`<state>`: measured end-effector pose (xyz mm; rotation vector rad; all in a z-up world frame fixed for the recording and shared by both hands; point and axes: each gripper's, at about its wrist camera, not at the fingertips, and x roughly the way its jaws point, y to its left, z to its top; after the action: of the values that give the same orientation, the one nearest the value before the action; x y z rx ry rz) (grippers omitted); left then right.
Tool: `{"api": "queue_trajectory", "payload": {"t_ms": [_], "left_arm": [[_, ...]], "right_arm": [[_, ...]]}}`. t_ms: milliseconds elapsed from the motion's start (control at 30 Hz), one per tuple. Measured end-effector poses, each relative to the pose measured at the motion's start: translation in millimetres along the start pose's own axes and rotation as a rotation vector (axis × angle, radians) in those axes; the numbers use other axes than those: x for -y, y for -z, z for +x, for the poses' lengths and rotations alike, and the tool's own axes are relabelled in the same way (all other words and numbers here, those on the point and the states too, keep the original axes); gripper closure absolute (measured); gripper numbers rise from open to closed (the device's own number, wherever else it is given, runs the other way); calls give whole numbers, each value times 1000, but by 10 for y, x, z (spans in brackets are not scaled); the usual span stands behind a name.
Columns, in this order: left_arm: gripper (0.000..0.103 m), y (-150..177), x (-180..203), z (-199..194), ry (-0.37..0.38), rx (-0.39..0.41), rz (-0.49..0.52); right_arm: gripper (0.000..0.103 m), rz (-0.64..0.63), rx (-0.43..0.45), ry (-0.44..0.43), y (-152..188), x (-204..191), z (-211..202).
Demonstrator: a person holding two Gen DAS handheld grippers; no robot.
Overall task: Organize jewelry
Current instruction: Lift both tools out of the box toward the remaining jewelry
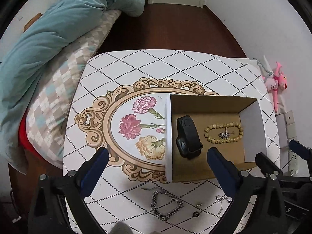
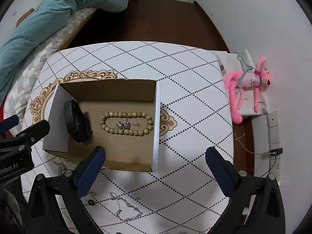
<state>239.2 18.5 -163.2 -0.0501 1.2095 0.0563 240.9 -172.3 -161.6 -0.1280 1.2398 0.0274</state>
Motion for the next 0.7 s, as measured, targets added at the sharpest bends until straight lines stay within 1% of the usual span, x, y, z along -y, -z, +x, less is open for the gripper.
{"api": "queue_trajectory", "payload": {"t_ms": [233, 633, 700], "left_arm": [[0, 89, 2, -256, -19, 66, -12], [0, 224, 18, -982, 4, 195, -19], [0, 254, 16, -1079, -5, 211, -17]], "right_arm": [[0, 18, 57, 16, 27, 25, -248], [0, 62, 213, 20, 154, 84, -1065], [0, 71, 237, 17, 196, 91, -1198]]}}
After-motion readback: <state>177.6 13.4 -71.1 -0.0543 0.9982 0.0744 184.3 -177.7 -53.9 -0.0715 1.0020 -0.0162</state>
